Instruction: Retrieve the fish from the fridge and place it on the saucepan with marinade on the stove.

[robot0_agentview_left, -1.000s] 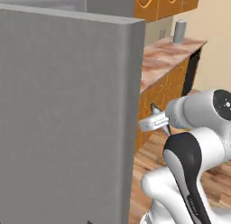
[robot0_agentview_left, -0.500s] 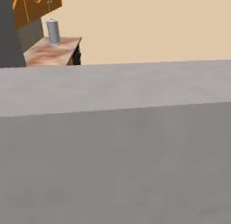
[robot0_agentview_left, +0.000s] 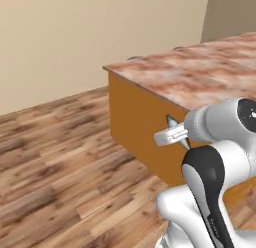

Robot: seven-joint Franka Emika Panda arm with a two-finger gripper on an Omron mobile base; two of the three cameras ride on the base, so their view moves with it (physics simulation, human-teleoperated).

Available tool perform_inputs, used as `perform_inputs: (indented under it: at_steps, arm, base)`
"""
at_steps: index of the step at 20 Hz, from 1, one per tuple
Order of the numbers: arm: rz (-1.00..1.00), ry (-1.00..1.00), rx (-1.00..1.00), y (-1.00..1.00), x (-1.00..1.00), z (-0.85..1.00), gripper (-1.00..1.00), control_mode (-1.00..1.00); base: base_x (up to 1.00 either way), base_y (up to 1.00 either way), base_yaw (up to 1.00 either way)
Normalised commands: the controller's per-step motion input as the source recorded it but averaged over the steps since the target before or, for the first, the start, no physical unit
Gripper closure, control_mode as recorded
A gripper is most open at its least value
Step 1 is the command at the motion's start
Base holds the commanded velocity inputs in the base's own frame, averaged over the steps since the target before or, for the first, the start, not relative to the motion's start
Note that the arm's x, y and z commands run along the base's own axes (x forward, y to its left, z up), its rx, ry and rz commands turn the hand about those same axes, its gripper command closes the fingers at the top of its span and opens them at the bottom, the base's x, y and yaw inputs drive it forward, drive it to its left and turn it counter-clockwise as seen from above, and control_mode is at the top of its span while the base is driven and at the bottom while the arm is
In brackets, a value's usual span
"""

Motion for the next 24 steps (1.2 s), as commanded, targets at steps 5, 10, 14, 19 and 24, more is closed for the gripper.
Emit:
perform_inputs:
  at_steps: [5, 10, 14, 19, 24]
  arm:
    - [0.0, 0.0, 0.0, 0.0, 0.0, 0.0, 1.0, 1.0]
    - [0.0, 0.0, 0.0, 0.0, 0.0, 0.0, 1.0, 1.0]
    - [0.0, 0.0, 0.0, 0.0, 0.0, 0.0, 1.0, 1.0]
    - [0.0, 0.0, 0.0, 0.0, 0.0, 0.0, 1.0, 1.0]
    - [0.0, 0.0, 0.0, 0.0, 0.0, 0.0, 1.0, 1.0]
  base:
    - [0.22, -0.16, -0.99]
    - [0.13, -0.25, -1.0]
    - [0.21, -0.39, -0.97]
    - [0.91, -0.48, -0.7]
    - [0.99, -0.64, -0.62]
